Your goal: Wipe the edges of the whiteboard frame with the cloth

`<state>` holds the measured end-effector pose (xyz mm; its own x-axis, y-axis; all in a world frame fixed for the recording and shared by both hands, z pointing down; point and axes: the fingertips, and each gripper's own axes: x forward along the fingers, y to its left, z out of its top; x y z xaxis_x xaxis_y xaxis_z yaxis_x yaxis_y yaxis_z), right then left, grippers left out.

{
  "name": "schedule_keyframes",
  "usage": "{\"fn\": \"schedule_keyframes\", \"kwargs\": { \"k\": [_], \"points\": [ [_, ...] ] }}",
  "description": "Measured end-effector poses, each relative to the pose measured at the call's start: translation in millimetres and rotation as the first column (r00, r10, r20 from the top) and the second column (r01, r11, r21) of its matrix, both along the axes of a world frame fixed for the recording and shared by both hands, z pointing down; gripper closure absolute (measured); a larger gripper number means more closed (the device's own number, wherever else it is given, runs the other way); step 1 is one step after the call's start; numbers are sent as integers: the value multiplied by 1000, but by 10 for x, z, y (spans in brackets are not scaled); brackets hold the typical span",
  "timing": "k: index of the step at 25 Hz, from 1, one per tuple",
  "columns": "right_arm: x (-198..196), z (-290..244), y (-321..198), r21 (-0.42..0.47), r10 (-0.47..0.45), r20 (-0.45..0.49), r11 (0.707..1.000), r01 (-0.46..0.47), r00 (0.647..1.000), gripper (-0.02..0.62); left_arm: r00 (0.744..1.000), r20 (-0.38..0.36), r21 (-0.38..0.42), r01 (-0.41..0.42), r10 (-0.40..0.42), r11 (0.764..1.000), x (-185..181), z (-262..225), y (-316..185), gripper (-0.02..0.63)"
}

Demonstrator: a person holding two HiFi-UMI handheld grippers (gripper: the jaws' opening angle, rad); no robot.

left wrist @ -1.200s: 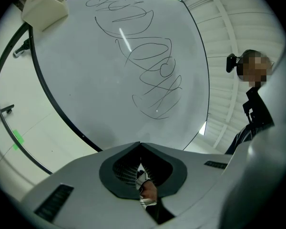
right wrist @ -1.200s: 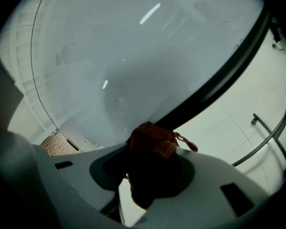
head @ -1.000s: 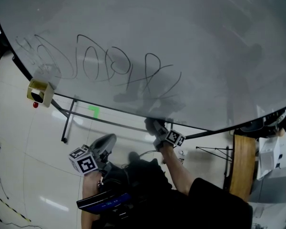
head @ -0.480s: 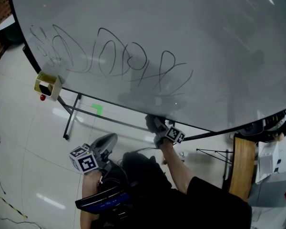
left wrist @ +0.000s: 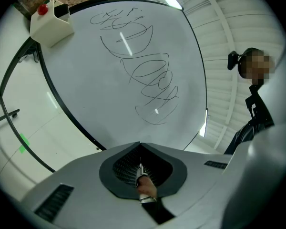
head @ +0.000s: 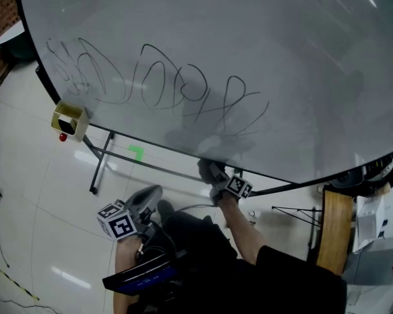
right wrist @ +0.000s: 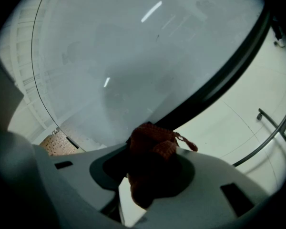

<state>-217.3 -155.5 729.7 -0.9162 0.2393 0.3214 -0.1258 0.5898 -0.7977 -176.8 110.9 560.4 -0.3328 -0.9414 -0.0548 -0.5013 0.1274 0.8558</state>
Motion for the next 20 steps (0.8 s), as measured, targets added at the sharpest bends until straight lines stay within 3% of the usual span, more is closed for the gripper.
{"fn": "schedule_keyframes", "kwargs": {
  "k": [11, 20],
  "points": [
    [-96, -45, 157, -55, -54, 49, 997, 57, 997, 454, 1000, -22, -36, -7, 6, 999, -235, 117, -163, 615],
    [-150, 2, 198, -45, -103, 57, 993, 106, 993, 454, 998, -66, -79, 0, -5, 997, -533, 139, -448, 615]
  ]
}}
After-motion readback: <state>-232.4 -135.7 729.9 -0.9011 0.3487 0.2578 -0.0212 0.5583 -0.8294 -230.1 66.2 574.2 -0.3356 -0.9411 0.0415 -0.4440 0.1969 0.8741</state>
